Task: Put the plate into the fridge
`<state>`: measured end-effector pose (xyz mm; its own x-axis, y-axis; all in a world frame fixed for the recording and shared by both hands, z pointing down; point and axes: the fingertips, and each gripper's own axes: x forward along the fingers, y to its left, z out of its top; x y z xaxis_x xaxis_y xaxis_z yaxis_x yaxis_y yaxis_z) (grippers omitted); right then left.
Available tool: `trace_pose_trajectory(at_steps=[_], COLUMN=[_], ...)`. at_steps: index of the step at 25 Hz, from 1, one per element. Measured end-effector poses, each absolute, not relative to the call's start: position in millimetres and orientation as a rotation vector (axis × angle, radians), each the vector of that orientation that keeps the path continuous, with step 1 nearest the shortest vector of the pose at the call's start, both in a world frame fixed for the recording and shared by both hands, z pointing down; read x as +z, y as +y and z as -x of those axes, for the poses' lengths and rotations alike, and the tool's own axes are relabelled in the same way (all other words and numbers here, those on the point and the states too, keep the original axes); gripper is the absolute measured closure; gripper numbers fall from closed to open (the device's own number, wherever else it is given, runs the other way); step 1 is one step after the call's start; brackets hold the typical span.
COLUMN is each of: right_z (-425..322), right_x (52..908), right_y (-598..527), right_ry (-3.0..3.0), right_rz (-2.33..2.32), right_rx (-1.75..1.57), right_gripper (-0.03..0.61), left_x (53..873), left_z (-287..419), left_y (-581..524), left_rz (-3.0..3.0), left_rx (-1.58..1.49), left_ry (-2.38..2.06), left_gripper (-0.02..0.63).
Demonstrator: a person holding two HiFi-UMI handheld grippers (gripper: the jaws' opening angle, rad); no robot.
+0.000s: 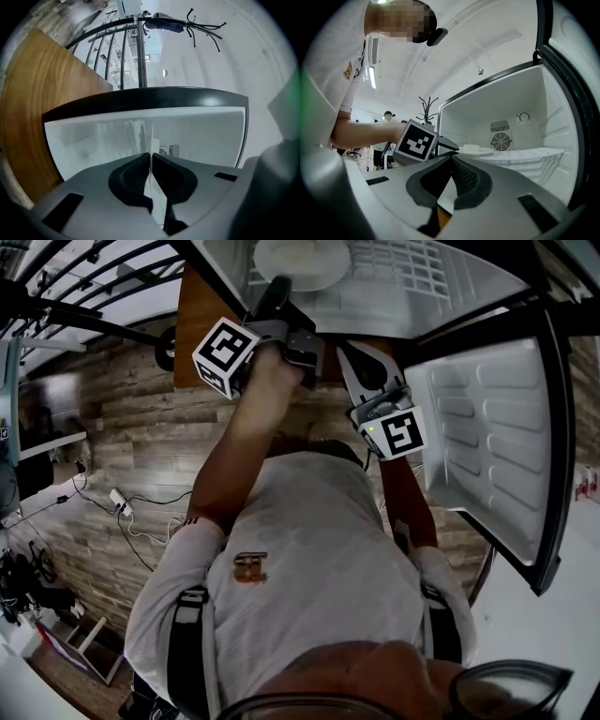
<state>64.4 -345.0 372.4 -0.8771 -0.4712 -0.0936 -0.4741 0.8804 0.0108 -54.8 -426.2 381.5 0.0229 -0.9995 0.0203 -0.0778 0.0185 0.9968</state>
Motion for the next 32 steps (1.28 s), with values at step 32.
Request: trace_pose_trajectory(at_steps=[32], right_z=[-61.7], right_x=[380.2], right_y=[-340.2], right_ry=[2.975], right_rz=[0.738], right_rx=[0.019], right_gripper=[0.546], left_x=[381.5], left_z=[39.5], left_y=[-429.9], left_rz=[-1.241], left_rx=[-0.986], left_ry=[-1.255], left_gripper=[0.477])
